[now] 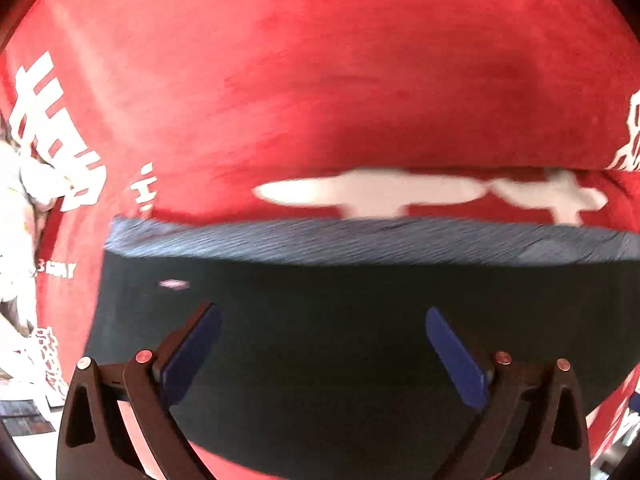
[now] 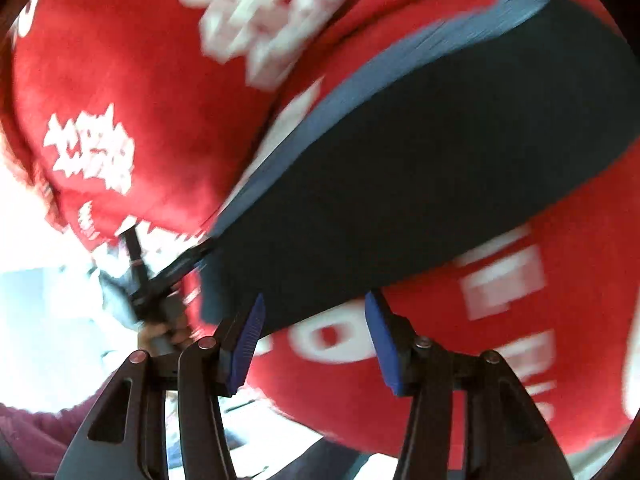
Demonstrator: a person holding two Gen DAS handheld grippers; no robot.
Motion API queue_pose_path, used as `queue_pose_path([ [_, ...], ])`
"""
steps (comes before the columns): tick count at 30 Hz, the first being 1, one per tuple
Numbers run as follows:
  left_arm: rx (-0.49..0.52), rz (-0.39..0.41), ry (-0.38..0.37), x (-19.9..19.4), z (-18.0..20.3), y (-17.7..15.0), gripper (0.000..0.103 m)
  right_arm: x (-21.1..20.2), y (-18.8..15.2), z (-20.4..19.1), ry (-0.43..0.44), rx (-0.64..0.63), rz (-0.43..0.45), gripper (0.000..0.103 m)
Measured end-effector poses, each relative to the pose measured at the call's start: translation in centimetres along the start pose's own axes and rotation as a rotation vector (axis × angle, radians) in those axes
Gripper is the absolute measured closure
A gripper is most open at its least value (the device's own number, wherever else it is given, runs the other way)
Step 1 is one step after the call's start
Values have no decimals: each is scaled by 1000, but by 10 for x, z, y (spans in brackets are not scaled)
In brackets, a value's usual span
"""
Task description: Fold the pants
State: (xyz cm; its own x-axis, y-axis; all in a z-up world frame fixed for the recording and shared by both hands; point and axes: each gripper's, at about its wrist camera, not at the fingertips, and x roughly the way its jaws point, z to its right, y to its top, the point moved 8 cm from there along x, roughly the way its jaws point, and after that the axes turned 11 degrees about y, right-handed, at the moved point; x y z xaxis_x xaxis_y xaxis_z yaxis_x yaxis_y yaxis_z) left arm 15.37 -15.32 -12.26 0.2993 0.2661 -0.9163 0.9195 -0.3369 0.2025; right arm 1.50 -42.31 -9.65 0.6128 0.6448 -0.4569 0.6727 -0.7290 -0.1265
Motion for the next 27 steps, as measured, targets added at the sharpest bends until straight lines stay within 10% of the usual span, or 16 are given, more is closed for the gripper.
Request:
queue_pose_path([
  [9, 20, -28, 33, 71, -131, -43, 0, 173, -79, -35, 171, 128, -74, 47],
  [14, -46, -60, -163, 100, -145, -52, 0, 194, -87, -34, 182, 194, -8, 45],
  [23, -42, -3, -174, 101, -143, -56, 0, 215, -82, -34, 143, 204, -72, 46],
  [24, -42, -10, -167, 100, -144, -57, 0, 215, -80, -38, 136, 192, -72, 48],
  [26, -35, -15, -157, 94, -143, -62, 0, 214, -72, -52, 87, 123, -51, 93],
  [27, -26, -10, -151, 93, -144, -64, 0, 211, -68, -59, 56, 79, -43, 93],
])
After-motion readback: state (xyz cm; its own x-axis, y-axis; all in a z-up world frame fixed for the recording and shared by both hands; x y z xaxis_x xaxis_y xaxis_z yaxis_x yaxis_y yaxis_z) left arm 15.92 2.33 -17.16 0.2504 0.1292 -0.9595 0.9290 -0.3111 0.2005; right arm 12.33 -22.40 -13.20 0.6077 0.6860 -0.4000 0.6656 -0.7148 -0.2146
